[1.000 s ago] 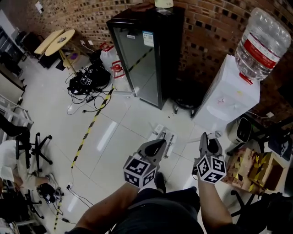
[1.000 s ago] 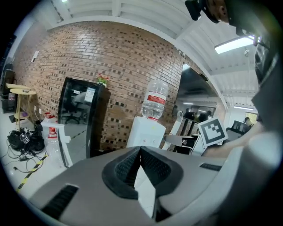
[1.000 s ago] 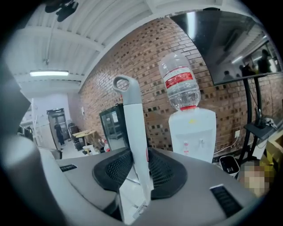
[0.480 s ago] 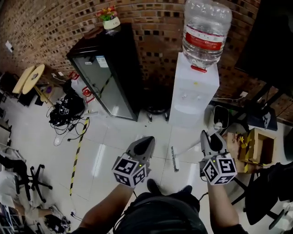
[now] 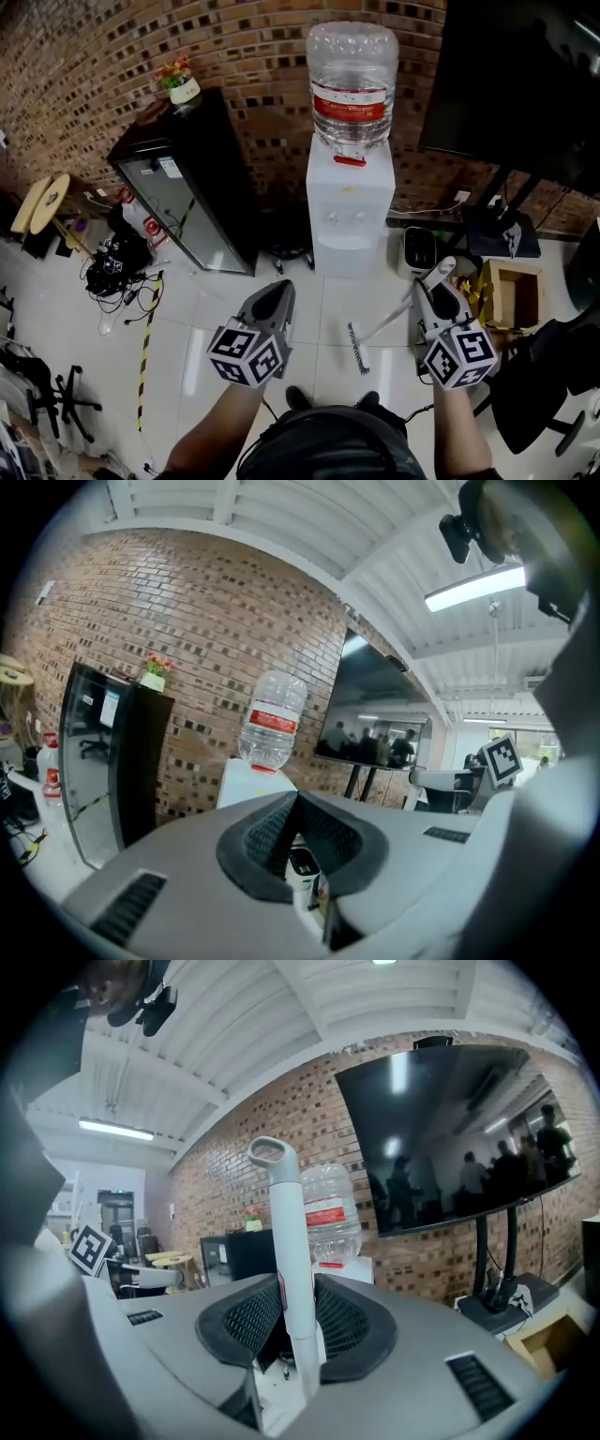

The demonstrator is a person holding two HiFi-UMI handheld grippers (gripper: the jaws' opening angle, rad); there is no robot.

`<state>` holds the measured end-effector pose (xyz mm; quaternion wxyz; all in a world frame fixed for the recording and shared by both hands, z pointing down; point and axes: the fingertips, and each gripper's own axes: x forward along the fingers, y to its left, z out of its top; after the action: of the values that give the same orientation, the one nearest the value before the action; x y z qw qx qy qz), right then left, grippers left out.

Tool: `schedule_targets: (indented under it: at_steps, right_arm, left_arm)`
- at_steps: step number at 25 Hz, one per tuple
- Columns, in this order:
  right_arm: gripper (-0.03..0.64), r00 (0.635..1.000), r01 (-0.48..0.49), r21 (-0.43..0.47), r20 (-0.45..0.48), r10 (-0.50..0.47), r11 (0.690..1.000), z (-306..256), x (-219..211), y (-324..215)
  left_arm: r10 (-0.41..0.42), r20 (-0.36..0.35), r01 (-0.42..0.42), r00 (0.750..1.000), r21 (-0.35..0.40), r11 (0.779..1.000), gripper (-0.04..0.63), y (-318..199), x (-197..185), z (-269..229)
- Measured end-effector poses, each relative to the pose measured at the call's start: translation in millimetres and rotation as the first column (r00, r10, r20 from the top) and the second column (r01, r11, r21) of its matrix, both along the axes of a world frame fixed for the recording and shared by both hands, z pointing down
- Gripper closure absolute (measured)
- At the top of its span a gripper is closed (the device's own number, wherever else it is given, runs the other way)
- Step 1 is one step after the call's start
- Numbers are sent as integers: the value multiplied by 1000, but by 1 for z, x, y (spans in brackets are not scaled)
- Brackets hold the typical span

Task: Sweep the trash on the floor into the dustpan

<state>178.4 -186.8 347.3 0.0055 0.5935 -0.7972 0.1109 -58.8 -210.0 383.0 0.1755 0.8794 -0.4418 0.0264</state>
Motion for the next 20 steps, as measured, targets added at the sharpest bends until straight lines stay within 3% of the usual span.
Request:
schedule_targets:
  at_steps: [8,20]
  right_arm:
    - [505,999,32,31,-4,-32,999,-38,43,17]
    - [509,998,48,81,-54,-43,996,-73,73,38]
  left_arm:
    - [38,4,-38,999,64,997,591,14,40,-43]
    - [22,2,-22,1000,72,997,592,21,54,-64]
